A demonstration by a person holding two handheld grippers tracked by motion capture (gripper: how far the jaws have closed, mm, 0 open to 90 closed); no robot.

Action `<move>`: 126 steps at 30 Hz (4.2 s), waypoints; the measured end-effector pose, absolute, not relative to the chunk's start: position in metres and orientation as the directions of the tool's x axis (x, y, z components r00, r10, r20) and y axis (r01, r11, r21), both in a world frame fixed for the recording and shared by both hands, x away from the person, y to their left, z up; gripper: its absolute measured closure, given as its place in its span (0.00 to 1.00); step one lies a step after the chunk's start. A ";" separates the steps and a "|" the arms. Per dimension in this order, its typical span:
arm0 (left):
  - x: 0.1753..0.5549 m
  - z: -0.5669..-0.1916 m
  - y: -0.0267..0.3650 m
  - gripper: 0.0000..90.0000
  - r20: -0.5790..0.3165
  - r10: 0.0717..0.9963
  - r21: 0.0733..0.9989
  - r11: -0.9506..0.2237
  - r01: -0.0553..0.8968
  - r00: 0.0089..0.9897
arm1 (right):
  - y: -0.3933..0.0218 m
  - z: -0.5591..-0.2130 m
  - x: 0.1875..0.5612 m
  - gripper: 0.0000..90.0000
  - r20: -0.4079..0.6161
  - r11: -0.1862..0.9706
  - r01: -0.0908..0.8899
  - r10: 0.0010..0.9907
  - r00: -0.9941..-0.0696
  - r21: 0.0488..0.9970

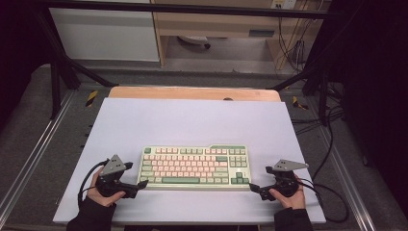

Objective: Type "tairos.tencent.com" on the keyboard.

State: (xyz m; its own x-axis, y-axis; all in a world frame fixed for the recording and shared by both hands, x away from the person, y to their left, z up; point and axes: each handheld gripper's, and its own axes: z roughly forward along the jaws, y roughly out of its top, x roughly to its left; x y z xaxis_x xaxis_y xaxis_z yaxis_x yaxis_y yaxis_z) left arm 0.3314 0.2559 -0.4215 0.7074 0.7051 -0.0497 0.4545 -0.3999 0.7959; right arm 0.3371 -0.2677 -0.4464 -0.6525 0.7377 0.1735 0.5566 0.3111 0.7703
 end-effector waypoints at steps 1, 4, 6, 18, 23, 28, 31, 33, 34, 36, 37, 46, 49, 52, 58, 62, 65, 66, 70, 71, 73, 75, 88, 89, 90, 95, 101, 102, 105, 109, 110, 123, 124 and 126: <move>0.332 -0.421 0.255 0.16 -0.053 0.705 0.798 -0.396 0.455 0.707 | -0.268 -0.446 0.337 0.00 0.174 0.311 0.558 0.738 -0.652 0.769; 0.333 -0.419 0.251 0.24 -0.051 0.709 0.796 -0.396 0.457 0.703 | -0.267 -0.447 0.337 0.00 0.169 0.314 0.552 0.736 -0.655 0.772; 0.334 -0.417 0.249 0.29 -0.058 0.711 0.797 -0.390 0.461 0.701 | -0.267 -0.447 0.337 0.00 0.171 0.314 0.555 0.737 -0.654 0.771; 0.340 -0.412 0.236 0.57 -0.059 0.719 0.782 -0.398 0.480 0.693 | -0.267 -0.447 0.338 0.00 0.167 0.321 0.554 0.735 -0.658 0.768; 0.343 -0.410 0.230 0.70 -0.058 0.724 0.775 -0.402 0.488 0.688 | -0.267 -0.447 0.338 0.00 0.168 0.321 0.555 0.734 -0.658 0.767; 0.347 -0.408 0.222 0.80 -0.055 0.726 0.772 -0.404 0.491 0.685 | -0.267 -0.447 0.338 0.00 0.167 0.323 0.555 0.734 -0.658 0.766; 0.350 -0.407 0.214 0.84 -0.050 0.722 0.768 -0.414 0.489 0.690 | -0.267 -0.447 0.338 0.00 0.168 0.322 0.556 0.734 -0.658 0.766; 0.351 -0.407 0.210 0.87 -0.048 0.719 0.766 -0.419 0.488 0.693 | -0.267 -0.447 0.338 0.00 0.166 0.323 0.553 0.733 -0.659 0.768; 0.351 -0.407 0.210 0.88 -0.048 0.719 0.766 -0.419 0.488 0.693 | -0.267 -0.447 0.338 0.00 0.168 0.323 0.556 0.734 -0.658 0.766; 0.353 -0.407 0.204 0.91 -0.047 0.716 0.764 -0.424 0.487 0.696 | -0.267 -0.448 0.338 0.00 0.170 0.320 0.556 0.734 -0.657 0.767; 0.354 -0.407 0.202 0.92 -0.047 0.715 0.765 -0.424 0.485 0.698 | -0.267 -0.447 0.337 0.00 0.173 0.319 0.558 0.735 -0.656 0.766; 0.360 -0.405 0.186 0.99 -0.051 0.703 0.762 -0.432 0.482 0.710 | -0.267 -0.448 0.338 0.00 0.173 0.320 0.559 0.733 -0.657 0.765; 0.362 -0.406 0.181 0.99 -0.055 0.701 0.756 -0.436 0.488 0.711 | -0.267 -0.448 0.338 0.00 0.173 0.322 0.559 0.733 -0.658 0.764; 0.364 -0.406 0.177 1.00 -0.054 0.700 0.753 -0.440 0.490 0.712 | -0.267 -0.448 0.338 0.00 0.172 0.323 0.558 0.732 -0.659 0.764; 0.369 -0.407 0.166 1.00 -0.054 0.695 0.750 -0.445 0.488 0.717 | -0.266 -0.448 0.338 0.00 0.170 0.325 0.556 0.731 -0.661 0.765; 0.373 -0.409 0.156 1.00 -0.055 0.698 0.749 -0.444 0.492 0.714 | -0.266 -0.448 0.338 0.00 0.171 0.327 0.558 0.730 -0.662 0.763; 0.374 -0.411 0.151 1.00 -0.049 0.695 0.747 -0.451 0.489 0.717 | -0.266 -0.448 0.338 0.00 0.173 0.328 0.560 0.729 -0.662 0.761; 0.375 -0.413 0.148 1.00 -0.050 0.693 0.744 -0.454 0.490 0.719 | -0.266 -0.448 0.338 0.00 0.170 0.329 0.558 0.729 -0.663 0.762; 0.376 -0.414 0.146 1.00 -0.045 0.696 0.743 -0.456 0.489 0.717 | -0.266 -0.449 0.338 0.00 0.171 0.329 0.558 0.729 -0.663 0.762; 0.377 -0.415 0.146 1.00 -0.046 0.700 0.743 -0.453 0.493 0.713 | -0.266 -0.449 0.338 0.00 0.174 0.327 0.560 0.730 -0.662 0.761; 0.378 -0.417 0.144 1.00 -0.047 0.702 0.742 -0.452 0.495 0.711 | -0.266 -0.449 0.338 0.00 0.172 0.332 0.560 0.728 -0.664 0.760; 0.379 -0.419 0.142 1.00 -0.045 0.699 0.738 -0.458 0.495 0.714 | -0.266 -0.449 0.338 0.00 0.175 0.330 0.563 0.728 -0.663 0.758; 0.382 -0.425 0.140 1.00 -0.014 0.706 0.738 -0.471 0.483 0.709 | -0.266 -0.449 0.339 0.00 0.170 0.336 0.559 0.726 -0.666 0.758; 0.383 -0.427 0.139 1.00 -0.010 0.707 0.731 -0.477 0.487 0.707 | -0.266 -0.449 0.339 0.00 0.172 0.334 0.560 0.726 -0.666 0.758; 0.383 -0.427 0.139 1.00 -0.010 0.707 0.731 -0.477 0.487 0.707 | -0.266 -0.449 0.339 0.00 0.172 0.334 0.560 0.726 -0.666 0.758; 0.382 -0.427 0.140 1.00 -0.010 0.705 0.736 -0.475 0.483 0.709 | -0.266 -0.449 0.339 0.00 0.171 0.336 0.561 0.726 -0.666 0.757; 0.378 -0.422 0.144 1.00 -0.011 0.701 0.746 -0.469 0.473 0.713 | -0.266 -0.449 0.338 0.00 0.172 0.334 0.562 0.727 -0.664 0.757; 0.378 -0.421 0.145 1.00 -0.013 0.700 0.746 -0.469 0.473 0.714 | -0.266 -0.449 0.338 0.00 0.169 0.336 0.561 0.727 -0.665 0.757; 0.375 -0.419 0.151 1.00 -0.022 0.695 0.750 -0.464 0.471 0.719 | -0.266 -0.449 0.338 0.00 0.170 0.336 0.561 0.727 -0.665 0.756; 0.372 -0.417 0.156 1.00 -0.026 0.695 0.753 -0.459 0.472 0.718 | -0.266 -0.449 0.338 0.00 0.167 0.339 0.559 0.727 -0.666 0.757; 0.370 -0.416 0.159 1.00 -0.026 0.693 0.753 -0.460 0.470 0.721 | -0.266 -0.449 0.338 0.00 0.167 0.339 0.559 0.727 -0.667 0.757; 0.360 -0.412 0.186 1.00 -0.028 0.721 0.763 -0.432 0.480 0.693 | -0.266 -0.449 0.338 0.00 0.170 0.335 0.560 0.727 -0.665 0.758; 0.360 -0.412 0.189 1.00 -0.028 0.724 0.765 -0.428 0.481 0.689 | -0.266 -0.449 0.338 0.00 0.170 0.335 0.560 0.727 -0.665 0.758; 0.360 -0.412 0.191 1.00 -0.027 0.726 0.764 -0.428 0.482 0.687 | -0.266 -0.449 0.338 0.00 0.172 0.332 0.561 0.728 -0.663 0.758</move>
